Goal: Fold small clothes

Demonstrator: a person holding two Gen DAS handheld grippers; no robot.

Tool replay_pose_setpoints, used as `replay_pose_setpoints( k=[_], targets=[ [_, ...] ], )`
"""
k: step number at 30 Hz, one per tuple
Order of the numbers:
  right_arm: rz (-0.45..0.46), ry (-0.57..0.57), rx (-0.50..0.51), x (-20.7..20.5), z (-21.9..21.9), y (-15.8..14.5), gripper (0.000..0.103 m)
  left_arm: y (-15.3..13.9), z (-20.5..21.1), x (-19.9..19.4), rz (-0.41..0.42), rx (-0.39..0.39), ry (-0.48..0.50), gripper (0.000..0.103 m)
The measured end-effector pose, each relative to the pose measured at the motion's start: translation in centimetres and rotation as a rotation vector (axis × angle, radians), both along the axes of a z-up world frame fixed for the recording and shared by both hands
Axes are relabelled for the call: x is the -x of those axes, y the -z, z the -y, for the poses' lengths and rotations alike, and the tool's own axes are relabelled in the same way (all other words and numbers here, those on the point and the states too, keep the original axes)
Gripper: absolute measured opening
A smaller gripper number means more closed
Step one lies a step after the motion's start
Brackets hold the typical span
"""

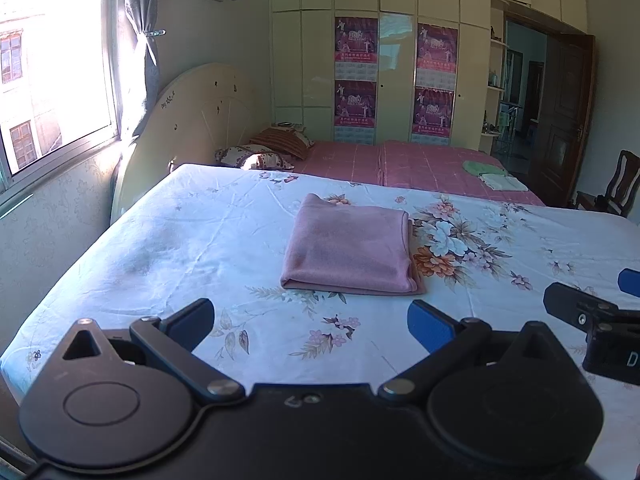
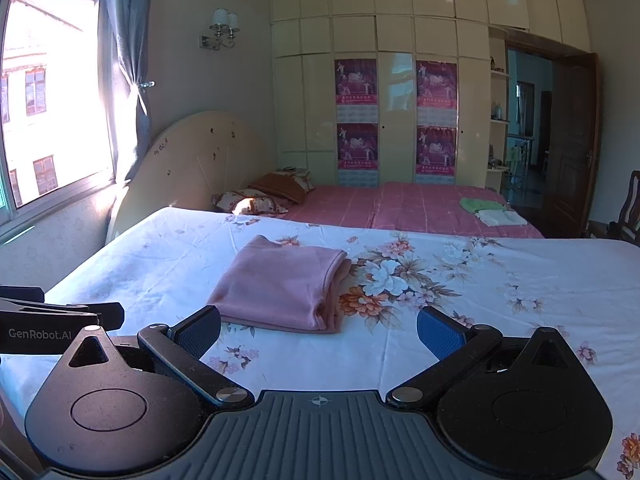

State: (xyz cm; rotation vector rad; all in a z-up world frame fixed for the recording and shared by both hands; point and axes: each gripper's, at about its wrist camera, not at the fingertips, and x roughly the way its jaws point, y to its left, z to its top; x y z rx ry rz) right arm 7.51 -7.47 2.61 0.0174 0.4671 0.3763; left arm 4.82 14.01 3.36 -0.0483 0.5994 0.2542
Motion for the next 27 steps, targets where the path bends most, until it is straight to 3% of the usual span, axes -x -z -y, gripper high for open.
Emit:
replay_pose_setpoints(
  k=[27],
  targets=[
    [-0.023, -0.005, 0.012, -0.9, -1.4, 0.7, 0.103, 0.8, -1.4, -1.1, -0.022, 0.017, 0.008, 0.103]
  ],
)
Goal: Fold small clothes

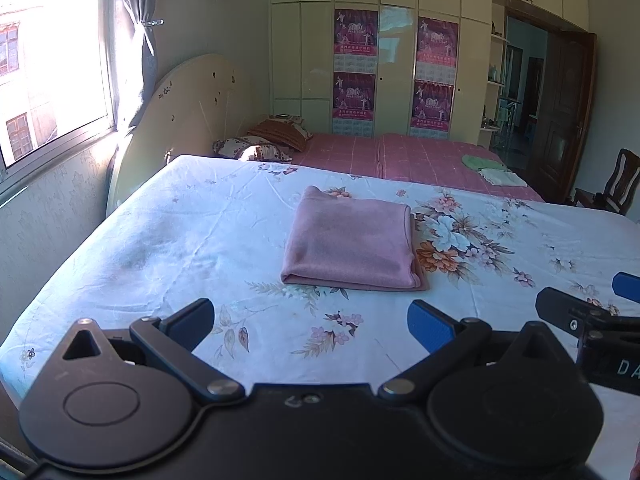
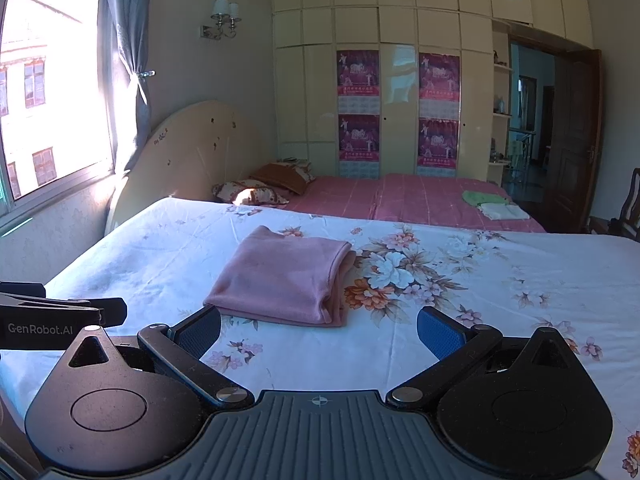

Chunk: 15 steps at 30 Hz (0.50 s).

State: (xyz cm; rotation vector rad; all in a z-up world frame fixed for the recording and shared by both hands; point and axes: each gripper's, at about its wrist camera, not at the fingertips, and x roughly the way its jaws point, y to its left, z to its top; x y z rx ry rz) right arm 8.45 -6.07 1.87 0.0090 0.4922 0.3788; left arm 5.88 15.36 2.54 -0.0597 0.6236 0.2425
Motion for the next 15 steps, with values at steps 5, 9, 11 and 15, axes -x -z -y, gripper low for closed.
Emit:
replay_pose_setpoints(
  k=[5, 9, 11, 15],
  targets=[
    [-0.008, -0.001, 0.003, -0.6, -0.6, 0.2, 0.103, 0.2, -0.2, -0.4, -0.005, 0.003, 0.004, 0.103],
    [-0.015, -0.004, 0.005, -1.1, -1.1, 0.4, 0.103, 0.5, -0.4, -1.2, -0.014, 0.002, 0.014, 0.103],
    [-0.019, -0.005, 0.006, -1.6, -1.3, 0.6, 0.103, 0.7, -0.4, -1.6, -0.002, -0.004, 0.034, 0.103],
    [-0.035, -0.005, 0.009, -2.3, -1.7, 1.2, 0.103, 1.2, -0.9, -2.8, 0.009, 0.021, 0.059, 0.100]
  ],
)
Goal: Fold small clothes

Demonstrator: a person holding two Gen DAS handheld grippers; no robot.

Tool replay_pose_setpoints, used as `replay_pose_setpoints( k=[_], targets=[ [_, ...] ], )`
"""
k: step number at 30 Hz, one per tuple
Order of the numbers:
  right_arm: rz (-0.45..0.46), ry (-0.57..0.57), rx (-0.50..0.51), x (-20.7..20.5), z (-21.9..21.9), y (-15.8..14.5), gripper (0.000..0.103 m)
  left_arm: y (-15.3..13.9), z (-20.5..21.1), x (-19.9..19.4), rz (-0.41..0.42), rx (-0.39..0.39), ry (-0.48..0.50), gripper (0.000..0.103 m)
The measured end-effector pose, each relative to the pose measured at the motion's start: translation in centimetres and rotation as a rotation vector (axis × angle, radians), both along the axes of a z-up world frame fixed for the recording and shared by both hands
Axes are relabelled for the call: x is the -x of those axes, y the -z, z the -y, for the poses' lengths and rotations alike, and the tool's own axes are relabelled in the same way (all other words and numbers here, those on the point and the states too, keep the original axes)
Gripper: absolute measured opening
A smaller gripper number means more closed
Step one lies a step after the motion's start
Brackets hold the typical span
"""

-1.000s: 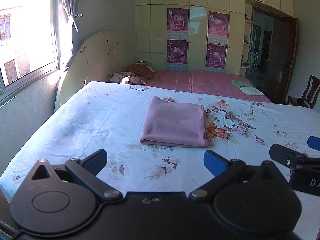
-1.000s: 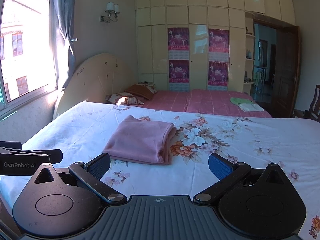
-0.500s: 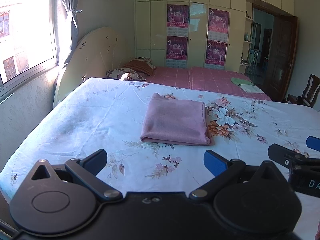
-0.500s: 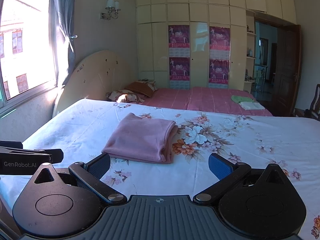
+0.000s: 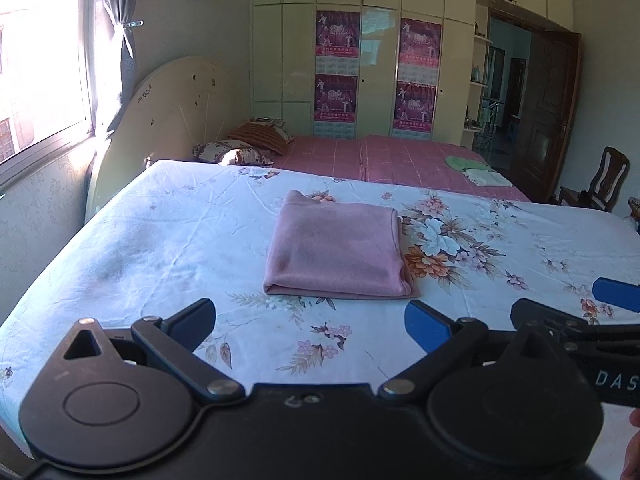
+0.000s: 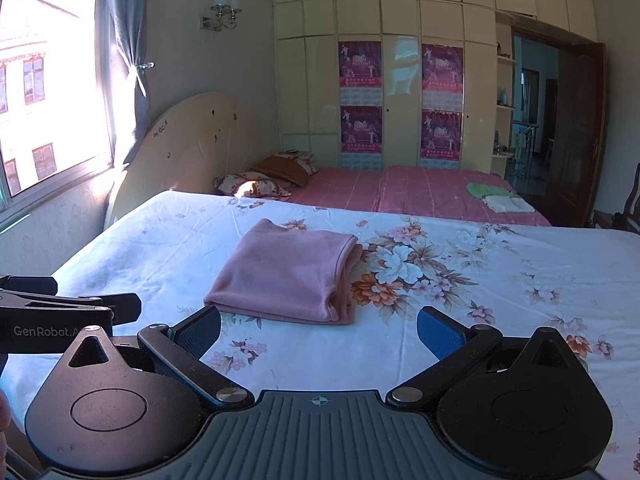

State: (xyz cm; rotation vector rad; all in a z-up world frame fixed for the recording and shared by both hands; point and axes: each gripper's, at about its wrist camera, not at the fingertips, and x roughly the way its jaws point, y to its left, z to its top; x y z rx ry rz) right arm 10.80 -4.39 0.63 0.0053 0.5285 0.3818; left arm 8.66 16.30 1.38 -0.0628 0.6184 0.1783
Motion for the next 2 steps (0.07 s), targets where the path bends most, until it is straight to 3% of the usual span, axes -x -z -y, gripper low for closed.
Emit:
replay_pose_setpoints(
  k=[2],
  targets=[
    [-0.012, 0.005, 0.009, -0.71, -0.23, 0.58, 0.103, 0.56, -0.60, -1.28, -0.011, 0.004, -0.007, 0.102]
  ],
)
